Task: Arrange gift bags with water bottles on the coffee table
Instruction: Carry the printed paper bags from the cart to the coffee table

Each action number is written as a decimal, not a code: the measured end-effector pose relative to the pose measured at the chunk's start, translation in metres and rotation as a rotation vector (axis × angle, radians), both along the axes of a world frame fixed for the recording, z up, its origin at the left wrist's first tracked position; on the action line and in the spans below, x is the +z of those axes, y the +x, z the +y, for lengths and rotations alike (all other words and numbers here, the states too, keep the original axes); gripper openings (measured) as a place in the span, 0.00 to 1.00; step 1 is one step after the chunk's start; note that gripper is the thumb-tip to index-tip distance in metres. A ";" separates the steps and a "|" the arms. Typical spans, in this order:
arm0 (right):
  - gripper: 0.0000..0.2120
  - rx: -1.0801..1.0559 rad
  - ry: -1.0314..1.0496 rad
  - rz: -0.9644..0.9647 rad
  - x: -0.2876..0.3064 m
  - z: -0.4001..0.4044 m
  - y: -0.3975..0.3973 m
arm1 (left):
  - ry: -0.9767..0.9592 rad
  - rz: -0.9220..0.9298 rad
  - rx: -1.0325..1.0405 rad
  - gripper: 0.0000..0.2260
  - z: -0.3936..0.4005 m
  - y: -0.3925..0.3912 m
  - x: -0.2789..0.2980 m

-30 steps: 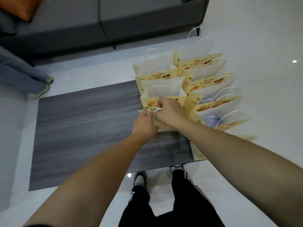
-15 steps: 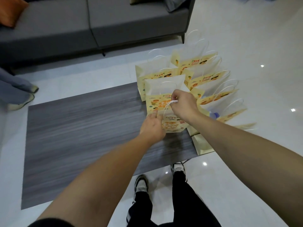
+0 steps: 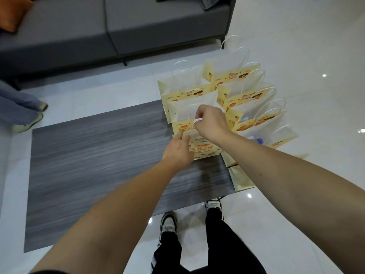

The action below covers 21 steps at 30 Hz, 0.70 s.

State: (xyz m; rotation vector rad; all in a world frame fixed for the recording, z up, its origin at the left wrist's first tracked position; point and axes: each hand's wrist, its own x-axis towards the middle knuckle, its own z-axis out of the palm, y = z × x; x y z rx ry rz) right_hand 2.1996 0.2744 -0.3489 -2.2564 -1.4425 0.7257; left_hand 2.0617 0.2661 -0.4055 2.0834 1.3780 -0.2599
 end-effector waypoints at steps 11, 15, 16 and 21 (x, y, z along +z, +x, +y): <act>0.17 -0.029 -0.063 -0.044 0.014 -0.018 0.006 | 0.010 -0.002 -0.021 0.27 -0.003 -0.013 0.036; 0.25 -0.063 -0.063 -0.094 0.043 -0.037 0.006 | 0.096 -0.039 -0.061 0.24 0.003 -0.015 0.068; 0.26 -0.081 -0.058 -0.101 0.051 -0.045 0.007 | 0.120 -0.054 -0.076 0.24 0.004 -0.013 0.078; 0.31 -0.174 -0.035 -0.171 0.087 -0.102 0.012 | 0.258 -0.178 -0.210 0.24 -0.006 0.008 0.123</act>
